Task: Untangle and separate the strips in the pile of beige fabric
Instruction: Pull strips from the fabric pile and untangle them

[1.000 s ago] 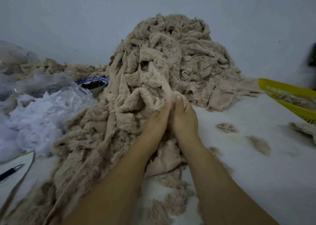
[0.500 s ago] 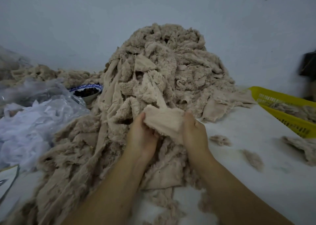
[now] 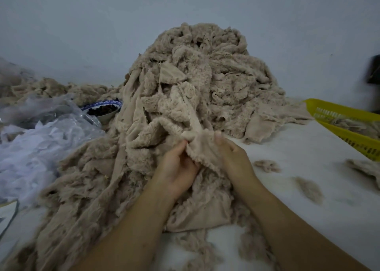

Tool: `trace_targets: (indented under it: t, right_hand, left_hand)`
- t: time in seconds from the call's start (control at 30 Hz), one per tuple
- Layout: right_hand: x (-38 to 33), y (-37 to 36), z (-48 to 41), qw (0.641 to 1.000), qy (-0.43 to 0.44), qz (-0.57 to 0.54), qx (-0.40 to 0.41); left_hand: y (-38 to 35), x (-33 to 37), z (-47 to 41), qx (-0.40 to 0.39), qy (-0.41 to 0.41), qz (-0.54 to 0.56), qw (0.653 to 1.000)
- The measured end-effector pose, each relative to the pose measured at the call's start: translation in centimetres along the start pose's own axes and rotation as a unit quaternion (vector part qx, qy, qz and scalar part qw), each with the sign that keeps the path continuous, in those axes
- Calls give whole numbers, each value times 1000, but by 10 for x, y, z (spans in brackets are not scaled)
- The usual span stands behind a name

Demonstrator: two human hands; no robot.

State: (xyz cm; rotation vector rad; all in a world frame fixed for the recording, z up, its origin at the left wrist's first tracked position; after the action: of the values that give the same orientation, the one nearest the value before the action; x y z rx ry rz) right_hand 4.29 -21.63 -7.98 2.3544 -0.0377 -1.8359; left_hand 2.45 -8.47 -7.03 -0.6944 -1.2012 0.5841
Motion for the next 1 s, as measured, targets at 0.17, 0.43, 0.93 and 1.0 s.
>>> trace_targets:
  t: [0.17,0.43,0.93,1.0]
  right_hand:
    - [6,-4,-4,1000,16,26,-6]
    - [0,-16,7,984,79,119,-109]
    - [-2,-12,10,998,49,-16,-25]
    - [0,-8,7,999,26,-28,-4]
  left_hand:
    - [2,2,-2,-4,-17,-73,997]
    - [10,2,-9,110,-38,-133,984]
    - [7,15,-1,59,-7,-25,998]
    - [7,11,-1,26,-17,-26,999]
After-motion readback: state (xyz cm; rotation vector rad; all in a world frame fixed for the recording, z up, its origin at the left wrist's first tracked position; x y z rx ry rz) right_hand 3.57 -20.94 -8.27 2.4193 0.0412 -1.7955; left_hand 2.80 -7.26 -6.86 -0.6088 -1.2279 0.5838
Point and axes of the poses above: each hand's wrist, its own z-axis away from the middle knuckle, its own y-axis out of the back of the hand, x = y × z, the point moved 1 cm from there along -z, towards the middle knuckle, and after that the axes turned 6 degrees about y, right-handed, at the moved point
